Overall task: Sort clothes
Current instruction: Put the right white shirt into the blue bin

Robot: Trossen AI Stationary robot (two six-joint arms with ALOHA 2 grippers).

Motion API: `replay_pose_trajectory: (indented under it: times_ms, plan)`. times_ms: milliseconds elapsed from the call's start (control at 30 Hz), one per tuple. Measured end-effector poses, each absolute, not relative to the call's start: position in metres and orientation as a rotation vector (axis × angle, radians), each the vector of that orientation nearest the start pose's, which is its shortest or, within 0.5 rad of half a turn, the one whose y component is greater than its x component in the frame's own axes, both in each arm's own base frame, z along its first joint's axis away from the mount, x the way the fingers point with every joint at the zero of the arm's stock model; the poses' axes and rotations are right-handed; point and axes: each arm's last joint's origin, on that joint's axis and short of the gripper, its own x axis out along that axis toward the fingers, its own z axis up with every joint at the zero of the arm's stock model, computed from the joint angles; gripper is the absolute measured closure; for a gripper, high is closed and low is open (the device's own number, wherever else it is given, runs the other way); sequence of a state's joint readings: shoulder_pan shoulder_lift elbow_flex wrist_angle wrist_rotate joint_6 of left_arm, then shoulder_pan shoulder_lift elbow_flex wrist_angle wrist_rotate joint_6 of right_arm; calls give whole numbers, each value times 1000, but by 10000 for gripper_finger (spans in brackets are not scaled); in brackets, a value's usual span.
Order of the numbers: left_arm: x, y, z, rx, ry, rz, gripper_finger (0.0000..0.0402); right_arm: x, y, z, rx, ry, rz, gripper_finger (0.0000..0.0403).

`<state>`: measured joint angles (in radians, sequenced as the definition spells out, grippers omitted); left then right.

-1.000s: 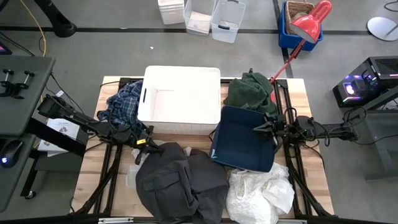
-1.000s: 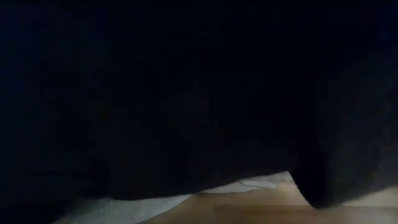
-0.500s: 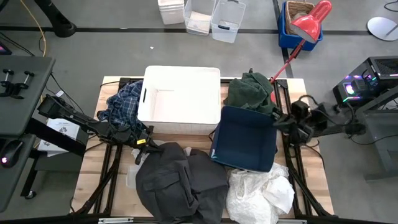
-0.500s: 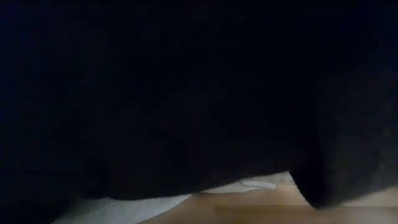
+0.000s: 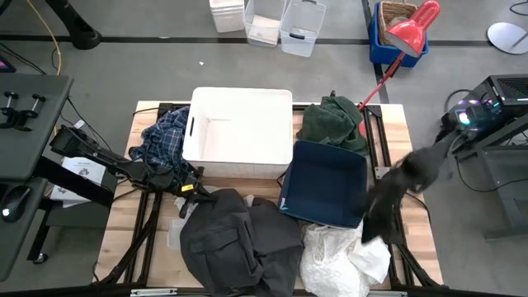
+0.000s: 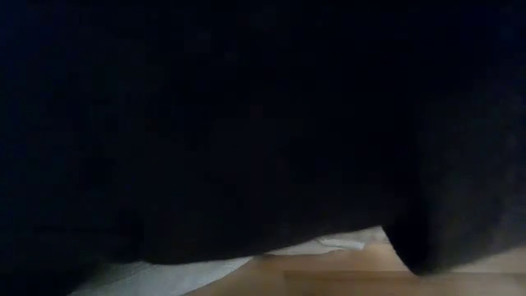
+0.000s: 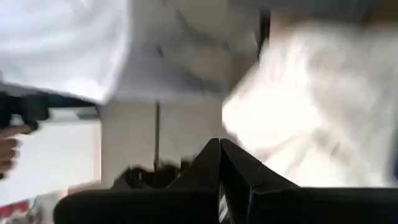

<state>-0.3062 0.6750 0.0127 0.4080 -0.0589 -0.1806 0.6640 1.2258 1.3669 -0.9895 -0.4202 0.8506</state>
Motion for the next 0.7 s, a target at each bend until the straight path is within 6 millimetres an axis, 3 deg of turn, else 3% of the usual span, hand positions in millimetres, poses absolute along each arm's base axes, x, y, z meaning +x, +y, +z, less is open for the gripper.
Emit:
replay_pose_trajectory:
  times_ms: [167,300,400,500,700]
  plan:
    - [132,-40,141,-132,272,-223,401,188,218,344,684,1509,410,331]
    - [132,-40,141,-132,272,-223,401,194,254,312,774,1685,164,255]
    - [132,-40,141,-133,272,-223,401,197,265,288,781,1793,-8,205]
    - [132,-40,141,-132,272,-223,401,206,273,271,771,1756,-86,170]
    - [132,-40,141,-132,272,-222,401,220,265,242,725,1693,-391,151]
